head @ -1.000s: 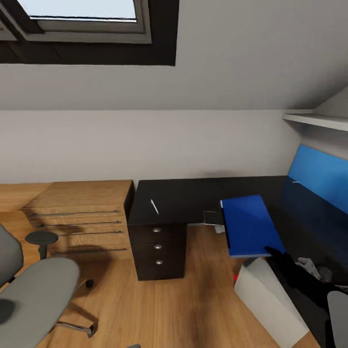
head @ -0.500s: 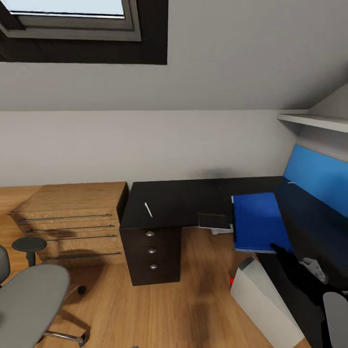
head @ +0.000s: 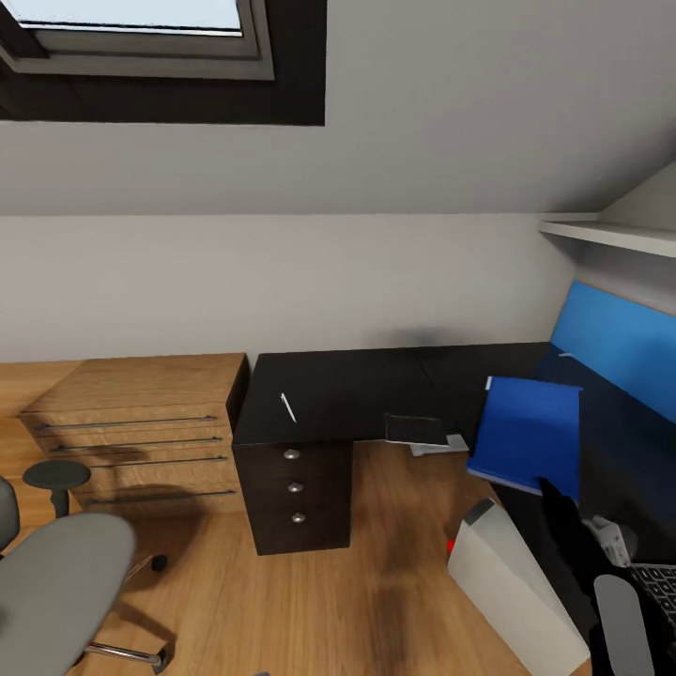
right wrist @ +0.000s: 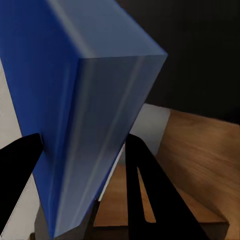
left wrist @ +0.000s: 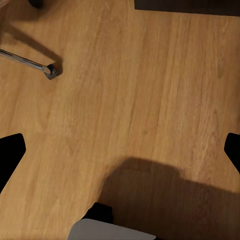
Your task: In the bedroom, organize the workspace by keeping the computer under the desk, ensuring the monitor is on the desk, placing the keyboard on the desk next to the monitor, placing the mouse on the desk next to the keyboard, moving the folder from the swivel chair onto the desk next to the mouse, stacking the notebook on top of the folder with the pen on top of the notebook, and positioning the swivel chair next to the desk.
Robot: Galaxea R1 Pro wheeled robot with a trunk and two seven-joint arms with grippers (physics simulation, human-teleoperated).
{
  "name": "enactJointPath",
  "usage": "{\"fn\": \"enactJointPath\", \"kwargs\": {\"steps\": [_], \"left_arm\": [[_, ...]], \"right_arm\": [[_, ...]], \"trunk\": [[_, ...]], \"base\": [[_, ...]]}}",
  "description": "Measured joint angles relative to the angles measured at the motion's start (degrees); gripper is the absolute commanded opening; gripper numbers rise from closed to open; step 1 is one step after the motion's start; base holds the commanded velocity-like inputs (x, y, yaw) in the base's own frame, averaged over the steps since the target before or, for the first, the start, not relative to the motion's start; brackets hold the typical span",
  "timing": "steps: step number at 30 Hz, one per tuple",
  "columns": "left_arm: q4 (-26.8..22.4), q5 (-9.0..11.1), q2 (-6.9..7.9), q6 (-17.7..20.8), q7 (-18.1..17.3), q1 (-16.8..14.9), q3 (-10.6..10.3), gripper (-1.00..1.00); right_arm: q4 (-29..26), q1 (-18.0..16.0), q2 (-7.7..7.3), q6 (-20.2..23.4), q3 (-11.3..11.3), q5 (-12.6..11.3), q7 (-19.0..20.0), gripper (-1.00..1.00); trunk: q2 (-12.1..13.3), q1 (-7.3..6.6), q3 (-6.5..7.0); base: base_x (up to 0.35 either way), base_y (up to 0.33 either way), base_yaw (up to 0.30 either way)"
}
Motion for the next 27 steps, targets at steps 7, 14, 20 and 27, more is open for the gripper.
{"fn": "enactJointPath", "kwargs": {"steps": [7, 14, 20, 27], "left_arm": [[0.0, 0.0, -0.01, -0.01, -0.04, 0.0, 0.0, 1.0], [0.0, 0.0, -0.01, -0.01, -0.02, 0.0, 0.0, 1.0], [0.0, 0.0, -0.01, -0.02, 0.0, 0.0, -0.02, 1.0], [0.0, 0.0, -0.04, -0.01, -0.02, 0.0, -0.03, 1.0]], "right_arm": [[0.87, -0.01, 0.22, -3.87, 1.59, -1.6, -2.77, -1.0], [3.56, -0.01, 0.16, -6.75, 2.07, -11.66, -4.89, -1.0], [3.82, -0.01, 0.22, -7.19, 3.26, -13.16, -9.98, -1.0], [3.68, -0.01, 0.18, -10.09, 3.67, -13.34, -13.08, -1.0]], "trunk": [[0.0, 0.0, 0.0], [0.0, 0.0, 0.0], [0.0, 0.0, 0.0], [0.0, 0.0, 0.0]], "base": [[0.0, 0.0, 0.0], [0.0, 0.0, 0.0], [0.0, 0.0, 0.0], [0.0, 0.0, 0.0]]}}
